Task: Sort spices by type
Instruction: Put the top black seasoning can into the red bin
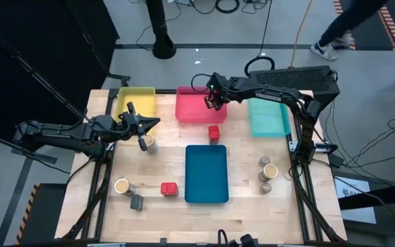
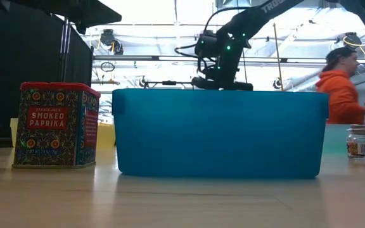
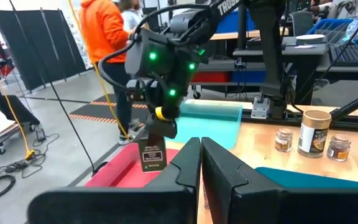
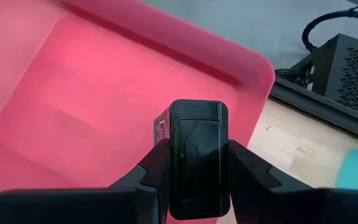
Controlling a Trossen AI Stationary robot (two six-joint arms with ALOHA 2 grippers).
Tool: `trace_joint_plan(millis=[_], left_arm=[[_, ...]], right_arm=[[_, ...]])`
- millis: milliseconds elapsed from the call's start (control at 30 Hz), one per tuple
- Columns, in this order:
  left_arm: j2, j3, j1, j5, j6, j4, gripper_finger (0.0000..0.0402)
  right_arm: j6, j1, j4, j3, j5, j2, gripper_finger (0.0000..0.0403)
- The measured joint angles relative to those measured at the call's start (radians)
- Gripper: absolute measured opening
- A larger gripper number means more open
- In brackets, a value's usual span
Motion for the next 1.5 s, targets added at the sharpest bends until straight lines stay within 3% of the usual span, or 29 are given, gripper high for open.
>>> trace_joint_plan(millis=[933, 1300, 1500], left_arm=[[0.0, 0.0, 0.0, 0.0, 0.0, -0.016, 0.0022], [0.0, 0.0, 0.0, 0.0, 0.0, -0.016, 0.0022], [0.0, 0.0, 0.0, 0.0, 0.0, -0.016, 0.0022]], right_arm=[[-0.079, 0.004, 0.006, 0.0, 0.018, 0.061, 0.0115], [-0.066, 0.004, 0.009, 0.0, 0.018, 0.061, 0.0197], [-0.06, 0.002, 0.025, -0.002, 0.02, 0.035, 0.0206]])
